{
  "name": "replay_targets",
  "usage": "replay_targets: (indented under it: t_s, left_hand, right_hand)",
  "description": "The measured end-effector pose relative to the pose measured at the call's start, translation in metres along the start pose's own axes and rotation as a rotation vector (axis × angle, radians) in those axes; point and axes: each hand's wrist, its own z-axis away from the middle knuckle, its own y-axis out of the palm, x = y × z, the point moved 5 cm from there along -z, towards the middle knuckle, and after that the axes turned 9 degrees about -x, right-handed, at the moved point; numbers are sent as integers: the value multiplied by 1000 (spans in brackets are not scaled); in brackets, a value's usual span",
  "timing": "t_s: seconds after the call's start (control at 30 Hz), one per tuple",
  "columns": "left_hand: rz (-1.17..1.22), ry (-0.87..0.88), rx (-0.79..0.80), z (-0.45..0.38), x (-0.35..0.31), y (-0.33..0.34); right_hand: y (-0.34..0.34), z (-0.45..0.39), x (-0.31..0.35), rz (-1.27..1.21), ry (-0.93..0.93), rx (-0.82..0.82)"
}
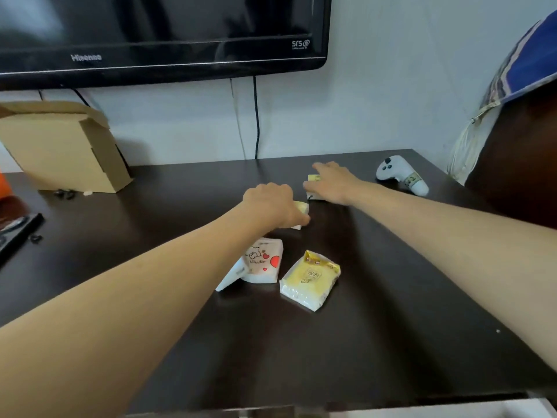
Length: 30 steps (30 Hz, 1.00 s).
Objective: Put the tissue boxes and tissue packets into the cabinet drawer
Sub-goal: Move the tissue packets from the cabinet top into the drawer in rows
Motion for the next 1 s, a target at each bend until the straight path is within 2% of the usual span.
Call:
replay_targets:
  t_s: [0.13, 0.37, 0.57, 0.67, 0.77, 0.9, 1.0]
  left_hand:
    - [51, -2, 15, -5, 2, 9]
    - [139, 10, -18, 7, -2, -5]
    - [221, 45, -88, 35, -12, -41]
    - [267, 50, -111, 63, -14, -52]
    - [347, 57, -171, 101, -15, -70]
    - [495, 48, -276, 167, -13, -87]
    - [590, 36, -254, 223, -8, -88]
  right_hand:
    - [12, -9, -5, 138, -60, 123]
    - [-1, 25, -22, 270, -156, 155]
    - [-27, 77, -24, 268, -164, 142]
    - [-47, 111, -22, 163, -112, 8]
    - [-71, 152, -16, -59, -56, -142]
    - [-87, 224, -10, -294, -10, -210]
    - [-89, 284, -3, -334, -43, -229]
